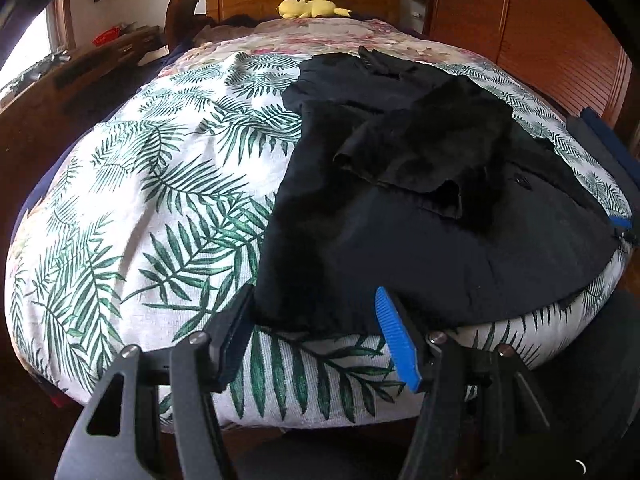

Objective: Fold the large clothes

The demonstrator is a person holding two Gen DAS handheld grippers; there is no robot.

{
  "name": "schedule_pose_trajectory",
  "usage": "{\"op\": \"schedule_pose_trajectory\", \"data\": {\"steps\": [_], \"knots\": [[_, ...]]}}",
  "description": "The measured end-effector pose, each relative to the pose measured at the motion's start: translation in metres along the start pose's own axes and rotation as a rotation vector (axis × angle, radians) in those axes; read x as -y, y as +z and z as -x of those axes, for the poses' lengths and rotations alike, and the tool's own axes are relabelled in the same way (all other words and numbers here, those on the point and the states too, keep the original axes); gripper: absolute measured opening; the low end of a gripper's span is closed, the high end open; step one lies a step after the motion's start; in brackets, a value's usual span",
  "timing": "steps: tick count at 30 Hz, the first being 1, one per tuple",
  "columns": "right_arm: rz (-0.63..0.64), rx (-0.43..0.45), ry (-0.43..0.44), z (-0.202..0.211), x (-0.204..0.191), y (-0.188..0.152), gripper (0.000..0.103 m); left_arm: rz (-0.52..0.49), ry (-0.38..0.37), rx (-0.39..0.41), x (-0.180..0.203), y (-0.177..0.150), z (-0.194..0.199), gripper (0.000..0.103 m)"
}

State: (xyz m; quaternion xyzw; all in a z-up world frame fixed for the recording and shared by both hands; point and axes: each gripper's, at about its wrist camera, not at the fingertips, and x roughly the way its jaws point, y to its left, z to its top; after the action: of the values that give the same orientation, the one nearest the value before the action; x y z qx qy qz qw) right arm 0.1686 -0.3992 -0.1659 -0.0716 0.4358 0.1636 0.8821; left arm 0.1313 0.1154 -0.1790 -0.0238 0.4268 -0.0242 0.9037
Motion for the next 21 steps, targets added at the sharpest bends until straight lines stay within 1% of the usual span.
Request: {"op": "schedule_pose_trajectory", "data": {"steps": [3,4,5,7,8,9,10,13,18,20,21], "knots": [[0.028,-0.013,0.029,0.0,-0.011,-0.006,0.049,0.014,-0.021,0.006,-0.005,-0.001,0.001,0.06],[0.042,-0.016,0.034,0.0,-0.015,-0.006,0.049,0.013,-0.024,0.008,-0.004,-0.002,0.001,0.056],[0.054,-0.015,0.048,0.001,-0.02,-0.007,0.039,0.013,-0.029,0.013,-0.004,-0.003,0.001,0.052],[0.076,0.011,0.062,0.007,-0.028,-0.006,0.03,0.021,-0.035,0.023,-0.007,-0.005,0.004,0.046],[0.084,0.022,0.065,0.009,-0.031,-0.005,0.029,0.025,-0.038,0.028,-0.008,-0.006,0.005,0.043],[0.091,0.028,0.068,0.01,-0.035,-0.004,0.029,0.029,-0.046,0.032,-0.01,-0.007,0.007,0.038],[0.095,0.029,0.066,0.01,-0.036,-0.002,0.029,0.03,-0.05,0.033,-0.01,-0.008,0.007,0.036],[0.102,0.016,0.061,0.006,-0.037,0.001,0.029,0.032,-0.047,0.032,-0.011,-0.011,0.008,0.036],[0.074,-0.014,0.064,-0.002,-0.032,0.001,0.029,0.036,-0.044,0.031,-0.011,-0.011,0.008,0.036],[0.07,-0.011,0.077,-0.003,-0.031,0.0,0.019,0.031,-0.041,0.031,-0.01,-0.011,0.007,0.036],[0.071,-0.007,0.082,-0.002,-0.031,0.0,0.017,0.028,-0.04,0.031,-0.009,-0.011,0.007,0.036]]}}
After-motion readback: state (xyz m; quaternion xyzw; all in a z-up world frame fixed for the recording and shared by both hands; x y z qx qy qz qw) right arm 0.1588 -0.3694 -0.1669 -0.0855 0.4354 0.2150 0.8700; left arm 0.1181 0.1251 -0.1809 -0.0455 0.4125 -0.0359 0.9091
